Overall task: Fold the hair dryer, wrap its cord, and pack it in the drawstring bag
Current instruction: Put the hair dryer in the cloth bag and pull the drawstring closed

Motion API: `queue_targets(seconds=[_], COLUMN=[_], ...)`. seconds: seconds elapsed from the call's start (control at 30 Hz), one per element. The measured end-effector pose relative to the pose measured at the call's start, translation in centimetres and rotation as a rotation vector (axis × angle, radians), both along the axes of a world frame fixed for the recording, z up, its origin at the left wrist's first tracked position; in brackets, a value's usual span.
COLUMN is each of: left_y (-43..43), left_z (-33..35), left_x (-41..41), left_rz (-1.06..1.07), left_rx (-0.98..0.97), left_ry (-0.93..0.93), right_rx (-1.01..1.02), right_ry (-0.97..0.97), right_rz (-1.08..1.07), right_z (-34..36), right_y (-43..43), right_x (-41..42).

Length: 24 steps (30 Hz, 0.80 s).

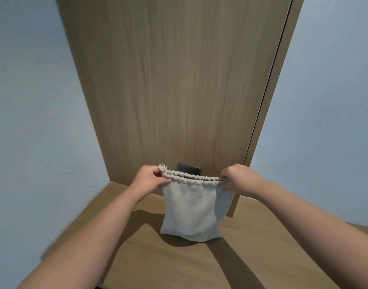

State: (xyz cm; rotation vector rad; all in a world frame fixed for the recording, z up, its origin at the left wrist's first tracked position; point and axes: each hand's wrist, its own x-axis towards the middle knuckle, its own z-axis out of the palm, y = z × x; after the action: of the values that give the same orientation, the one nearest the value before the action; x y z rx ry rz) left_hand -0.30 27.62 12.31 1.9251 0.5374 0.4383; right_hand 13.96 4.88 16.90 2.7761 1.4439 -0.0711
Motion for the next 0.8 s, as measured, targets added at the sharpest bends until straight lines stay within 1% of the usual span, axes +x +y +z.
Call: queue_targets(seconds=[0.13,0.23,0.3,0.37,0.43,0.5,0.57,0.6,0.63,0.67,0.73,0.77,0.8], left_y=[0.9,1.1,1.0,0.7,0.5,0.3,0.1,0.0,-0.2,-0.4,-0.5,-0.4,-0.2], left_z=[0.4,0.0,-0.3,-0.5,-0.7,-0.7,-0.6,-0.5,-0.4,-0.3,-0.1,0.0,0.1], left_x=[-0.5,-0.7,-0.6,-0.3,0.1,0.4,0.6,0.7,0.7,0.8,1.0,1.0,1.1], left_rz=[-0.069,-0.11,-0.097,-0.043,0.016,0.065,0.073,0.065,0.052,0.043,0.09,0.146,0.208], left_rx=[-0.091,-0.251,-0.375,-0.43,-0.419,-0.388,-0.357,-0.337,-0.318,-0.301,-0.294,-0.334,-0.407], left_ry=[0.052,0.041,0.007,-0.026,-0.05,-0.07,-0.078,-0.078,-0.076,-0.079,-0.116,-0.157,-0.209], right_rx=[-0.146,-0.178,-0.1,0.007,0.093,0.201,0.335,0.429,0.549,0.698,1.024,1.183,1.328], right_ry=[0.116,0.239,0.312,0.325,0.241,0.207,0.241,0.309,0.437,0.638,1.211,1.476,1.66], right_rz=[-0.015,0.006,-0.003,-0.056,-0.107,-0.14,-0.164,-0.194,-0.238,-0.288,-0.402,-0.478,-0.561], right_z=[1.2,1.8,2.1,2.4,2.5,2.4,1.6,1.2,0.6,0.2,-0.2,-0.3,-0.5], right_y=[0.1,-0.5,-0.9,-1.1,-1.0,-1.1,-1.1,-0.9,-0.8,-0.5,-0.3,-0.4,-0.7], right_x=[-0.1,0.8,1.4,1.8,2.0,2.3,2.4,2.3,2.2,2.0,1.8,1.8,2.1])
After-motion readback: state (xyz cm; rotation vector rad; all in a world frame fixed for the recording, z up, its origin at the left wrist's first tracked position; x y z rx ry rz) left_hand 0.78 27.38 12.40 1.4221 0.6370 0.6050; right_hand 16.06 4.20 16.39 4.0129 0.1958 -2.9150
